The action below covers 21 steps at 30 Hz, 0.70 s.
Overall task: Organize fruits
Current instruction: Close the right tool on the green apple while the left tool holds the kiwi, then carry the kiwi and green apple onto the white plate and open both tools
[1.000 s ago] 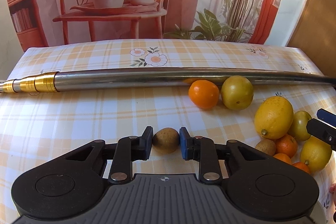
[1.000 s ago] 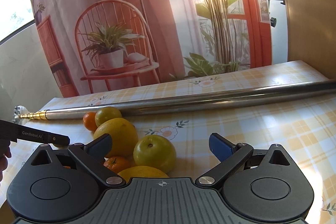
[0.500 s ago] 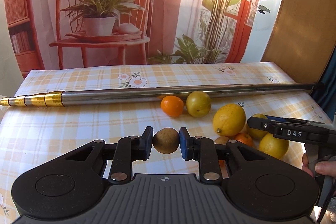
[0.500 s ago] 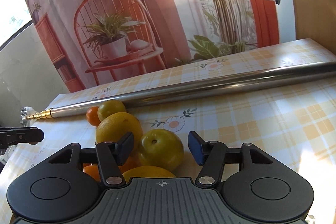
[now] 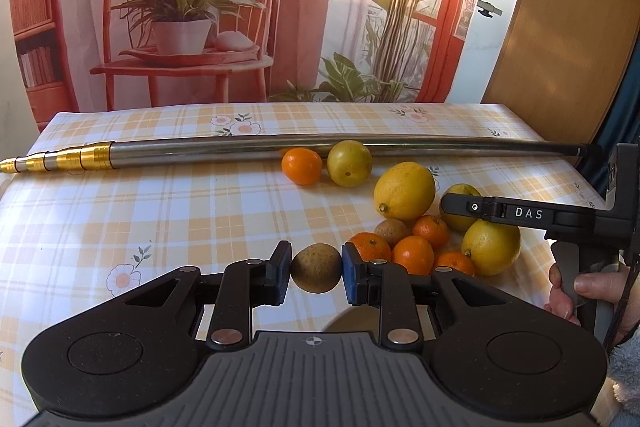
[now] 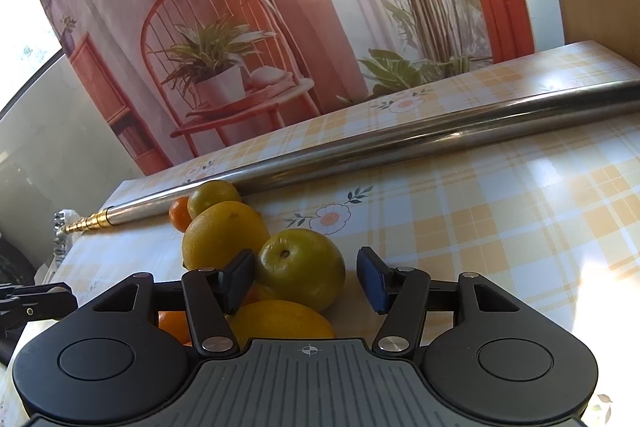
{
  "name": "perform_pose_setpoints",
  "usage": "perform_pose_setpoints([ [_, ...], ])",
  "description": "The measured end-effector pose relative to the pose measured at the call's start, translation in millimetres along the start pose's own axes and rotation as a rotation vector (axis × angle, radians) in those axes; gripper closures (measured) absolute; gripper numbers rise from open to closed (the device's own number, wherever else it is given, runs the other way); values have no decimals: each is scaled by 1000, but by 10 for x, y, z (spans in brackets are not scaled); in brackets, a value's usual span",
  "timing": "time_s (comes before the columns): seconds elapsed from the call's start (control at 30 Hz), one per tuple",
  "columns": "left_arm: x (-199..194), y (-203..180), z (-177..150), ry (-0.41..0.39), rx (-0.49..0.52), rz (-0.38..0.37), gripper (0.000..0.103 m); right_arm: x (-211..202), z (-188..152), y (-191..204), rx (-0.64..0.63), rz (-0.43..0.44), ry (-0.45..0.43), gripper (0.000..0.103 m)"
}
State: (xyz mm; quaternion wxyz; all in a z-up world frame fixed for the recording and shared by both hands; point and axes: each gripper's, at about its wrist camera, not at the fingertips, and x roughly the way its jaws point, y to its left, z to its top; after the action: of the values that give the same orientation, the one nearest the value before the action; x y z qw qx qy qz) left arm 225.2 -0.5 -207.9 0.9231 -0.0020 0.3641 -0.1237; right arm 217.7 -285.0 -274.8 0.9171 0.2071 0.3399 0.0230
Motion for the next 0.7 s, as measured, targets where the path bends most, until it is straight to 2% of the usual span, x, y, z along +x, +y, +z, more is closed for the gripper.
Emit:
perform_pose_setpoints([
  [0.1, -14, -17, -18, 5, 7, -5, 75, -18, -8, -21, 6, 34, -2, 58],
  [0.23, -33, -37, -37, 7, 14, -9, 75, -48, -24, -41, 9, 46, -13, 59],
  [0.7, -197, -75, -122, 6, 13, -5, 75, -181, -42, -87, 25, -13, -87, 59],
])
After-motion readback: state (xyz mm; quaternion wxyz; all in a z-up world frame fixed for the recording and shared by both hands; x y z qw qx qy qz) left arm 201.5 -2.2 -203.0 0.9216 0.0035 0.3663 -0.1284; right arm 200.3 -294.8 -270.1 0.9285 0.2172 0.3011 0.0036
